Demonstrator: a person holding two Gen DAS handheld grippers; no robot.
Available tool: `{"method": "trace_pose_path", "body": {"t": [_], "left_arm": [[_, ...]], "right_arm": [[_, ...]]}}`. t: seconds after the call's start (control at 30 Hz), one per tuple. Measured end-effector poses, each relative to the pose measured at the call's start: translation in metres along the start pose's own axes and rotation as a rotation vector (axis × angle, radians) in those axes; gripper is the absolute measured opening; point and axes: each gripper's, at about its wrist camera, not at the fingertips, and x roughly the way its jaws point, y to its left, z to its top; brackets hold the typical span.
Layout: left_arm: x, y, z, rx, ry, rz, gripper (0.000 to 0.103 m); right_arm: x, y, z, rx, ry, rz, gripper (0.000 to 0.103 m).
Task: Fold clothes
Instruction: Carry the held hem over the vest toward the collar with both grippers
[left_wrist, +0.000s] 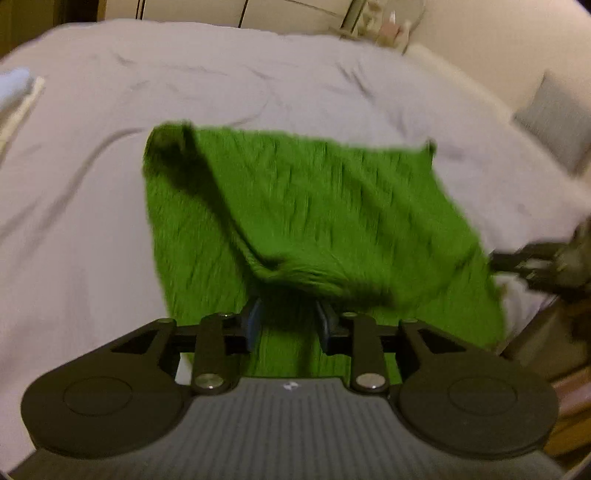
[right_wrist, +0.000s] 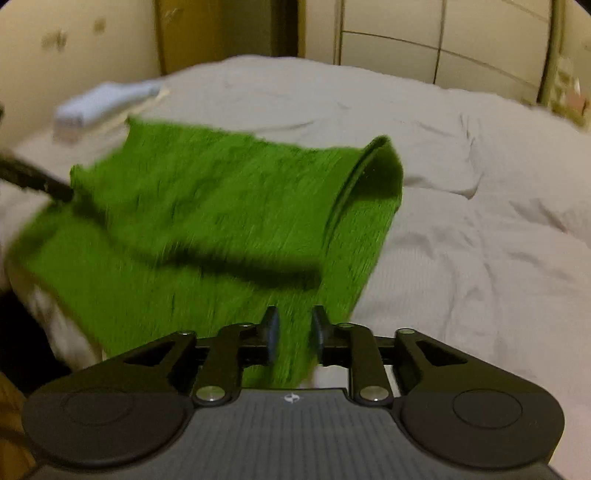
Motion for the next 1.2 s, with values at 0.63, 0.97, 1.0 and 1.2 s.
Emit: {"method": "trace_pose_path", "body": {"t": [0.63, 0.97, 1.0, 1.2], "left_arm": [[0.028, -0.090, -0.044, 1.076, -0.154, 0.482, 0.051], [0.058, -0.089, -0.053, 1.120, -0.106, 0.428, 0.011], [0.054, -0.087, -0.052, 1.084, -0.126, 0.427, 0.011], [-0.003, -0.066, -0.055, 0.730, -0.210, 0.320, 0.010]], "right_arm": [[0.059, 0.071, 0.003, -0.860, -0.084, -0.340, 0.066], [0.064, 0.071, -0.001, -0.813, -0.096, -0.302, 0.011], [0.060, 0.071, -0.001, -0.796, -0.104, -0.298, 0.010], [0.029, 0.079, -0.023, -0.689, -0.128, -0.253, 0.009]]}}
